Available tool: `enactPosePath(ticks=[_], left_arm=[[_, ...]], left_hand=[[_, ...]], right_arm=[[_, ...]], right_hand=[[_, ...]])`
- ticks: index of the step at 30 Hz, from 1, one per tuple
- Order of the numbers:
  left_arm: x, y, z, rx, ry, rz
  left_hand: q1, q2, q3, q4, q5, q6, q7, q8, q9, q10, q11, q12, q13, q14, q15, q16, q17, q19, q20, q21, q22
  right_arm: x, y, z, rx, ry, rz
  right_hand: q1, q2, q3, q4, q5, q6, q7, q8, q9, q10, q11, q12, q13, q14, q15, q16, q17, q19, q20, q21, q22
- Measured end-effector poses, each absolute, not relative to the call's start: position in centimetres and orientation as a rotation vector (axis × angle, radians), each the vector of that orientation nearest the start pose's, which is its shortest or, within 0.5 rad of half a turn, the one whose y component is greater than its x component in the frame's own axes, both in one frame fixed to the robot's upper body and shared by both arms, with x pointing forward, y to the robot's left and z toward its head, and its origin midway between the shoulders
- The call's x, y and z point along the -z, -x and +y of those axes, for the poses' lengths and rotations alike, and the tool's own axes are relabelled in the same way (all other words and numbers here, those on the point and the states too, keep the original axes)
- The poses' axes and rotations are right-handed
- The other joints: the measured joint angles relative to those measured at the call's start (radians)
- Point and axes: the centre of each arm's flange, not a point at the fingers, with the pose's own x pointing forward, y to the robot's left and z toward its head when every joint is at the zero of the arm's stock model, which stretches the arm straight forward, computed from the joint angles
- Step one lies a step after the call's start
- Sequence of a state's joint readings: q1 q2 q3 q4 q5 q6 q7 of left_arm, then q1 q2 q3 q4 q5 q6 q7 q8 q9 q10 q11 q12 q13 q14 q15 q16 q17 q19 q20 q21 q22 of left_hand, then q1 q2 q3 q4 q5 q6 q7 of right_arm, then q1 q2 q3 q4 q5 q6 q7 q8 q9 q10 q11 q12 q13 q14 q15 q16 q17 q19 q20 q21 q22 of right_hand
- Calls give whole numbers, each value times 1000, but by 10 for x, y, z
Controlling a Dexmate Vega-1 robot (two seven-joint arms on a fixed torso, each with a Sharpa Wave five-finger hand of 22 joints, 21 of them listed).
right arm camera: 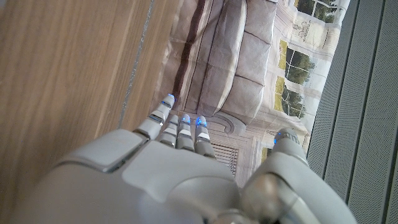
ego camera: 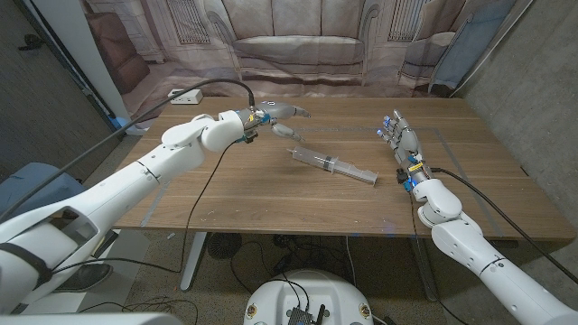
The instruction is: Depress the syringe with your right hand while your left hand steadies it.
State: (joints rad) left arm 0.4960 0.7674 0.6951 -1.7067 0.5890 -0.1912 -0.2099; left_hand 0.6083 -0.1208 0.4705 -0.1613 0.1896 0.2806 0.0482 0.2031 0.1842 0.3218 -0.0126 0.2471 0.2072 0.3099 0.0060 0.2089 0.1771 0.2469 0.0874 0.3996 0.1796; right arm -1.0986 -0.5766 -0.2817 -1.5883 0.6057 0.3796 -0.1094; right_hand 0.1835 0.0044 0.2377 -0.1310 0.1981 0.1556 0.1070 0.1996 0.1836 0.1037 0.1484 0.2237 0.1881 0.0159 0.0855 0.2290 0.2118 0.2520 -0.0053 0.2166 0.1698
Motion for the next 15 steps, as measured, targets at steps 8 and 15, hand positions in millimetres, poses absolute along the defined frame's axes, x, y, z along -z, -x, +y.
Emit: enactPosePath(ticks=[8, 15], left_arm=[[-105, -580, 134, 350, -1728, -900], [-108, -583, 127, 399, -1796, -874]], left_hand=[[12, 1, 0, 0, 0, -6, 6, -7, 0, 0, 0, -1, 0, 0, 5, -5, 0, -4, -4, -2, 0], [32, -3, -7, 1, 0, -44, -1, -18, 0, -34, -6, -17, 0, -30, 2, -17, 0, -16, -16, -20, 0]], right_arm=[[52, -580, -295, -145, -63, -702], [52, -581, -295, -142, -67, -702]], right_hand=[[0, 0, 0, 0, 0, 0, 0, 0, 0, 0, 0, 0, 0, 4, 4, 0, 0, 6, 6, 0, 0], [0, 0, 0, 0, 0, 0, 0, 0, 0, 0, 0, 0, 0, 4, 4, 0, 0, 6, 5, 0, 0]])
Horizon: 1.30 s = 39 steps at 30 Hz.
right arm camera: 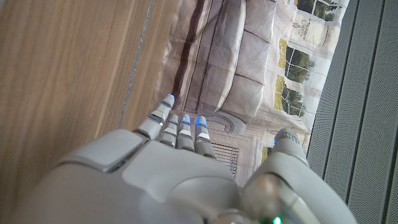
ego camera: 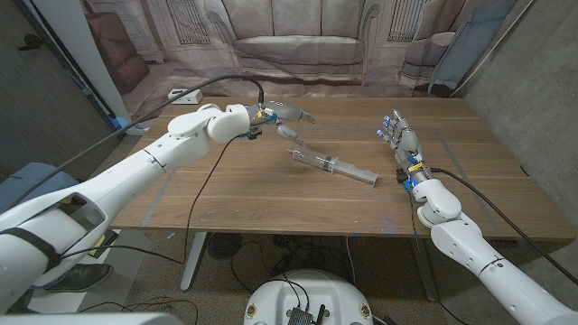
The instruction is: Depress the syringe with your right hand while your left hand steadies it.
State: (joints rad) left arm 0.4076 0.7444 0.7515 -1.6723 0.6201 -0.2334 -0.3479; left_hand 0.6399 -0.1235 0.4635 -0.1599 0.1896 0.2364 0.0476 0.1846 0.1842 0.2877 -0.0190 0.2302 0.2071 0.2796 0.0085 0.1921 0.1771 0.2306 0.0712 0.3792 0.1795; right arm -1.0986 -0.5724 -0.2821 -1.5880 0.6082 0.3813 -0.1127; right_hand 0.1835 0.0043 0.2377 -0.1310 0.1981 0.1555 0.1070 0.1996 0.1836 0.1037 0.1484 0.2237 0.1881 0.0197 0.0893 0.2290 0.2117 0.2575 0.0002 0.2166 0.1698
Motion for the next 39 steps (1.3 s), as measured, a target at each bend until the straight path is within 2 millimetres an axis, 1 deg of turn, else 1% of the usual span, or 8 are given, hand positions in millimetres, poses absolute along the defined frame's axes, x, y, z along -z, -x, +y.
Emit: enactPosePath(ticks=[5, 11, 14, 18, 21, 22, 37, 39], left_arm=[[-109, -584, 120, 421, -1850, -861], [-110, -587, 115, 443, -1902, -841], [-110, -589, 112, 455, -1922, -832], [-112, -593, 106, 471, -1942, -823], [-112, -596, 103, 479, -1951, -819], [-112, -597, 102, 481, -1952, -819], [-108, -611, 90, 522, -1973, -797], [-107, -614, 89, 525, -1977, -790]], left_hand=[[7, -7, -4, -4, 8, -24, -3, -4, 0, -13, -11, -6, 0, -7, -7, -4, 0, -8, -2, -4, 0], [15, -14, -8, -8, 13, -28, -7, -4, 0, -17, -8, -6, 0, -7, -7, -4, 0, -8, -2, -10, 0], [20, -9, -8, -8, 16, -28, -7, -4, 0, -17, -8, -6, 0, -7, -7, -4, 0, -8, -2, -10, -2], [24, -13, -8, -8, 16, -28, -7, -4, 0, -16, -8, -6, 0, -7, -7, -4, 0, -19, -13, -15, -3], [24, -13, -11, -5, 16, -28, -7, -4, 0, -16, -8, -6, 0, -7, -7, -4, 0, -19, -13, -21, -3], [35, -11, -12, -4, 16, -28, -7, -4, 0, -16, -8, -6, 0, -7, -7, -4, 0, -19, -13, -21, -3], [38, -6, -12, -4, 23, -28, -7, -4, 0, -22, -13, -6, 5, -12, -12, -4, 0, -19, -13, -26, -3], [43, -9, -12, -4, 23, -32, -3, -4, 0, -22, -13, -6, 5, -14, -10, -4, 0, -19, -14, -26, -3]], right_arm=[[51, -581, -295, -142, -69, -704], [50, -581, -295, -141, -72, -705], [50, -581, -295, -141, -73, -706], [49, -581, -295, -141, -75, -707], [49, -581, -295, -140, -76, -707], [49, -581, -295, -139, -76, -707], [47, -582, -295, -136, -76, -711], [47, -582, -295, -135, -76, -710]], right_hand=[[0, 0, 0, 0, -6, 0, 0, 0, 0, 0, 0, 0, 0, 0, 0, 0, 0, 0, 0, 0, 0], [0, 0, 0, 0, -6, 0, 0, 0, 0, 0, 0, 0, 0, 0, 0, 0, 0, 0, 0, 0, 0], [0, 0, 0, 0, -6, 0, 0, 0, 0, 0, 0, 0, 0, 0, 0, 0, 0, 0, 0, 0, 0], [0, 0, 0, 0, -6, 0, 0, 0, 0, 0, 0, -6, 0, 0, 0, 0, 0, 0, 0, -7, 0], [0, 0, 0, 0, -6, 0, 0, 0, 0, 0, 0, -6, 0, 0, 0, -2, 0, 0, 0, -8, 0], [0, 0, 0, 0, -6, 0, 0, 0, 0, 0, 0, -6, 0, 0, 0, -4, 0, 0, 0, -8, 0], [0, 0, 0, 0, -6, 0, 0, 0, 0, 5, -6, -6, 0, 0, 0, -4, 0, 0, 0, -8, 0], [0, 0, 0, 0, -6, 0, 0, 0, 0, 5, -6, -6, 0, 0, 0, -4, 0, 0, 0, -8, 0]])
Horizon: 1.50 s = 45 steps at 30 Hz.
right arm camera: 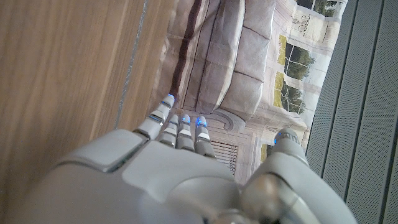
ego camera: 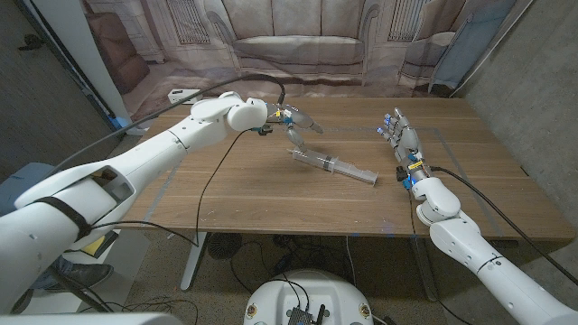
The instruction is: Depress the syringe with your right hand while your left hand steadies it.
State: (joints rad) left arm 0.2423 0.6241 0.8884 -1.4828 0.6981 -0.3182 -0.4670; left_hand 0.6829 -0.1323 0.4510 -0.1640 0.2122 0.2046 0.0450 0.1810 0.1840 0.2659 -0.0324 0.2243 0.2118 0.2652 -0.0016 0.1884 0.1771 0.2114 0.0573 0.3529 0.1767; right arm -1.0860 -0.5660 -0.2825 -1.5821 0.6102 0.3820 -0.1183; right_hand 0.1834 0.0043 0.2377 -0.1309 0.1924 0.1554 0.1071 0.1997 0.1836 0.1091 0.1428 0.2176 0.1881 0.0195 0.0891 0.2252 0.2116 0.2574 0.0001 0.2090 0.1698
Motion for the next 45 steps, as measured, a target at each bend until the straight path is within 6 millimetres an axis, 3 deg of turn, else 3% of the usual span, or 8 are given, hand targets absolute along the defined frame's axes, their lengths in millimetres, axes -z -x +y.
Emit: enactPosePath(ticks=[18, 24, 39, 45], left_arm=[[-88, -626, 78, 529, -2003, -787], [-80, -629, 72, 551, -2005, -780], [-74, -632, 65, 568, -1977, -807], [-70, -634, 66, 570, -1963, -810]], left_hand=[[16, 5, -4, 4, 5, -1, 2, 5, 0, 0, 0, -7, 0, -11, 4, -4, 0, -4, -9, -13, 3], [31, 9, -10, 4, 8, -1, 1, 5, 0, 0, 0, -7, 0, 12, -4, 6, 0, 51, -4, -1, 3], [58, 24, -10, 4, 8, 10, -2, 12, 0, 21, -2, 0, 0, 40, -12, 12, 0, 76, -2, -1, 8], [85, 31, -10, 4, 8, 31, 5, 20, 0, 51, -3, 13, 0, 80, -18, 19, 0, 118, -1, 13, 7]], right_arm=[[45, -587, -296, -137, -79, -708], [45, -588, -297, -138, -80, -706], [49, -586, -298, -136, -85, -703], [50, -585, -298, -134, -86, -703]], right_hand=[[0, 0, 0, 0, -4, 0, 0, 0, 0, 0, 0, 0, 0, 4, -4, 0, 0, 11, 0, 0, 0], [0, 0, 0, 0, -4, 0, 0, -3, 0, 0, 0, 0, 0, 4, -4, 0, 0, 11, 0, 0, 0], [0, 0, 0, 0, -4, 0, 0, -4, 0, 0, 0, 0, 5, 9, 2, 0, 0, 11, 0, 0, 0], [0, 0, 0, 0, -4, 0, 0, -4, 0, 0, 0, 0, 5, 9, 2, 0, 4, 11, 0, 0, 0]])
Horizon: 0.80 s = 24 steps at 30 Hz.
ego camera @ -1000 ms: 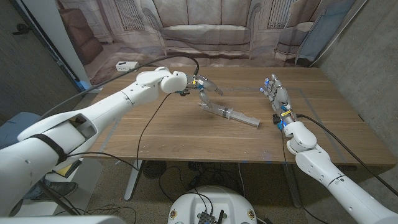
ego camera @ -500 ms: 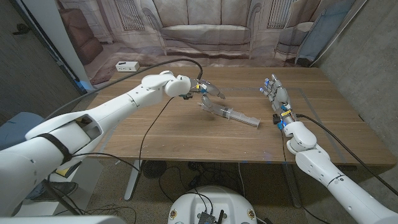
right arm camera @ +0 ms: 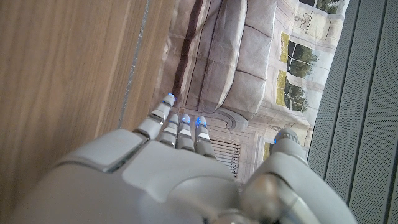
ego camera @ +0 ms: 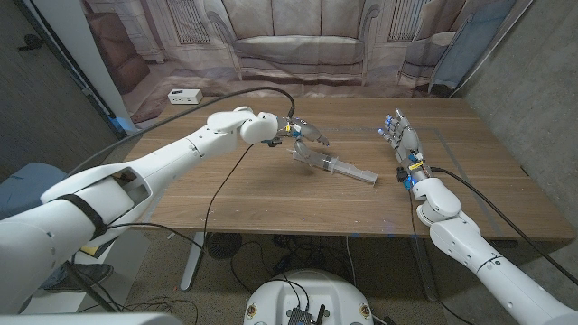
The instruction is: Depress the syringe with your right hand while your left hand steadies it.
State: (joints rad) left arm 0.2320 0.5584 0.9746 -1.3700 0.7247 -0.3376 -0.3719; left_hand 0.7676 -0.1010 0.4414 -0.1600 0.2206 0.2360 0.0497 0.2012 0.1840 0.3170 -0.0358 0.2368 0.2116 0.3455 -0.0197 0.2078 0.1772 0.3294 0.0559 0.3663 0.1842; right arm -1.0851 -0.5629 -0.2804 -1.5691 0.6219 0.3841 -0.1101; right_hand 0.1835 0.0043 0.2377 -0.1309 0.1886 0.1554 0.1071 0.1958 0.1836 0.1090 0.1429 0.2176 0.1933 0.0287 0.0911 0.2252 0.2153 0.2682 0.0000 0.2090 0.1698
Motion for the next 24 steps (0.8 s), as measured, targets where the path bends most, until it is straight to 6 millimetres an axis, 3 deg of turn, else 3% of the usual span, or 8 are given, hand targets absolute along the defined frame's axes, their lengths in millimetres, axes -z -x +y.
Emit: enactPosePath(ticks=[7, 24], left_arm=[[-66, -636, 64, 574, -1955, -810], [-55, -643, 62, 536, -1956, -818]], left_hand=[[33, 3, -3, -3, -8, 26, 4, 0, 0, 25, -4, 9, 0, 37, -5, 8, 2, 44, -5, 13, 5], [43, 4, -6, 0, -14, 54, 0, 8, 0, 42, 0, 9, 0, 42, -4, 8, 2, 44, 2, 13, 4]], right_arm=[[50, -584, -298, -132, -88, -704], [52, -583, -298, -130, -94, -701]], right_hand=[[0, 0, 0, 0, 0, 4, 4, 0, 0, 0, 0, -9, 0, 4, -4, 0, 1, 0, 0, 0, 0], [7, 7, 0, 0, 0, 4, 4, 0, 0, 0, 0, -9, 0, 4, -4, 0, 1, 4, 4, 0, 0]])
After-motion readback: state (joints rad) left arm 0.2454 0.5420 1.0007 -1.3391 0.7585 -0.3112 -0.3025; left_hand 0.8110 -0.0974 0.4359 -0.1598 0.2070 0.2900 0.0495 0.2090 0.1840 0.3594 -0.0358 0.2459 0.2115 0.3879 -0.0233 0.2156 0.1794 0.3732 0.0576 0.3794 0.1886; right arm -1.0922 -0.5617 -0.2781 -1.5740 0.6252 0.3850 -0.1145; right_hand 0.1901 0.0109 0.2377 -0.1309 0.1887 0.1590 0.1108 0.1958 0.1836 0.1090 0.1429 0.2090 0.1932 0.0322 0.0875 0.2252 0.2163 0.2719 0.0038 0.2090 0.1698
